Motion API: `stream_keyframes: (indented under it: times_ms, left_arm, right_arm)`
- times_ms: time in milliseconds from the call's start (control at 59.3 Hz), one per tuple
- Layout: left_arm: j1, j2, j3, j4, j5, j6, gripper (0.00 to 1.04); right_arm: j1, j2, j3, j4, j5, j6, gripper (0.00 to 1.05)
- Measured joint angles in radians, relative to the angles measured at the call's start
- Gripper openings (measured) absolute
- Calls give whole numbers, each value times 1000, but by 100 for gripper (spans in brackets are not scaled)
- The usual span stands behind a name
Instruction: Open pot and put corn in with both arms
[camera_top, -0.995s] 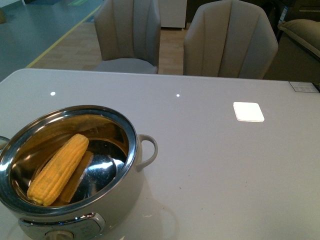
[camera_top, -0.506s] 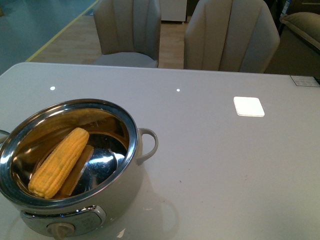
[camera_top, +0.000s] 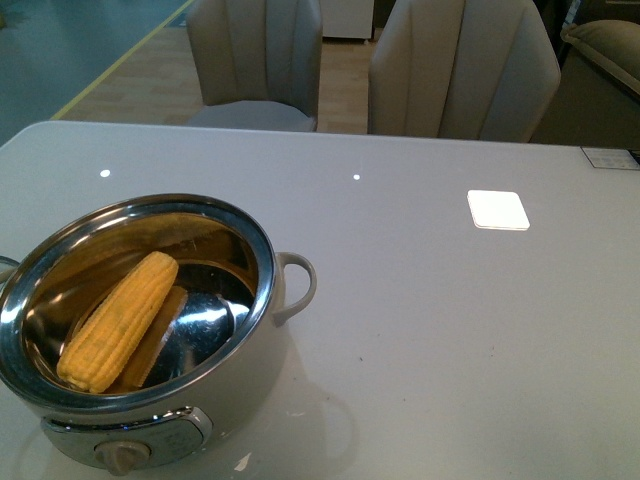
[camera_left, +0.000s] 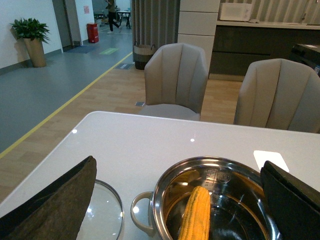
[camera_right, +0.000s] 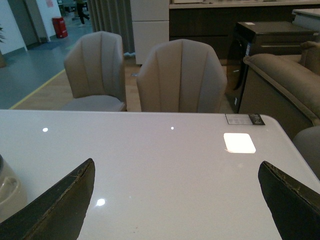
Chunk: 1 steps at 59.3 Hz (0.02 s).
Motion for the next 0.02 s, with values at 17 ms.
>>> stream_keyframes:
  times_ms: [17]
  left_arm:
    - [0,0,0,0,0,0,98]
  right_arm:
    - [0,0,0,0,0,0,96]
